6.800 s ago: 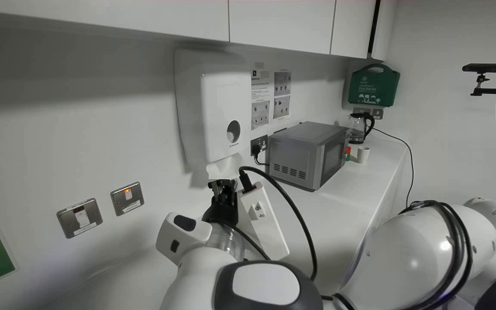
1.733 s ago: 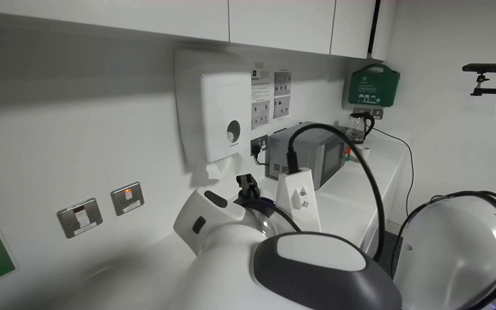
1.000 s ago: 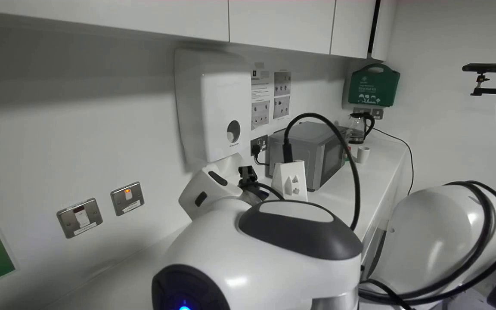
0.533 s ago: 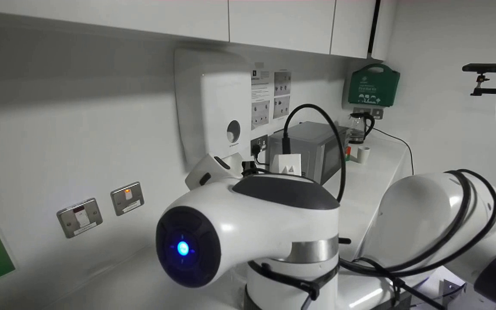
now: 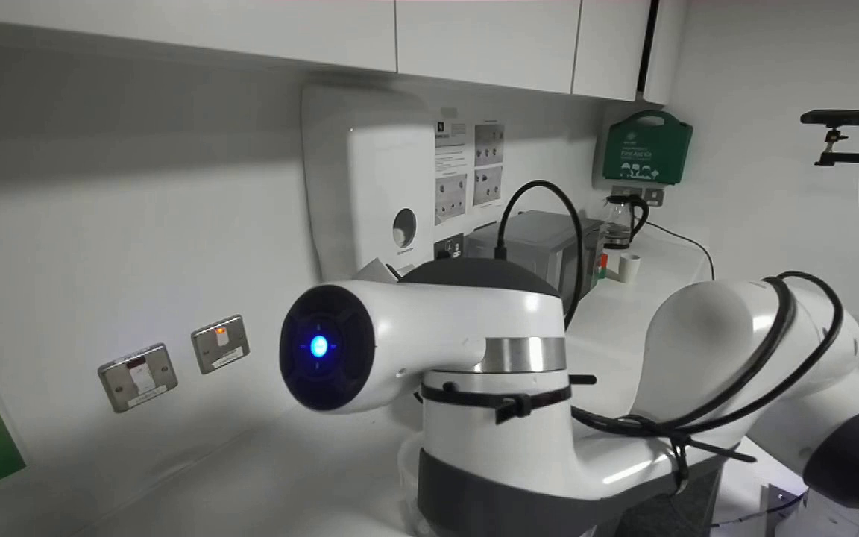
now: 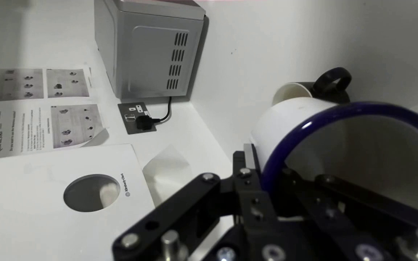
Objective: Pour the contents in the white mug into the cup.
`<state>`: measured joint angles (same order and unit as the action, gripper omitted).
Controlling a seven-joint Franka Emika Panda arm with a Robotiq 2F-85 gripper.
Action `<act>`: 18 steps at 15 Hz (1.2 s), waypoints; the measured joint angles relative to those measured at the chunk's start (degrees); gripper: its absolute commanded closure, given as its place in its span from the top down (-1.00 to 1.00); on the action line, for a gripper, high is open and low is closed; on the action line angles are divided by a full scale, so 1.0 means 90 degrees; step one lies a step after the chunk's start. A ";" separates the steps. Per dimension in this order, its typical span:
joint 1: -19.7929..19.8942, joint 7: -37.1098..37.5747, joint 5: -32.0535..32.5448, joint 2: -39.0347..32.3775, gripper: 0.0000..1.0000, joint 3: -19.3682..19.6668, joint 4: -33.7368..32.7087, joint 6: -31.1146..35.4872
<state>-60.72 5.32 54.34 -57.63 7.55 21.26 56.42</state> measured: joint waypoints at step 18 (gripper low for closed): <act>0.0418 0.0721 -0.1776 0.0183 -0.97 0.0012 -0.0027 0.0143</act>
<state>-56.96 11.81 38.35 -55.98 7.66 21.02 57.70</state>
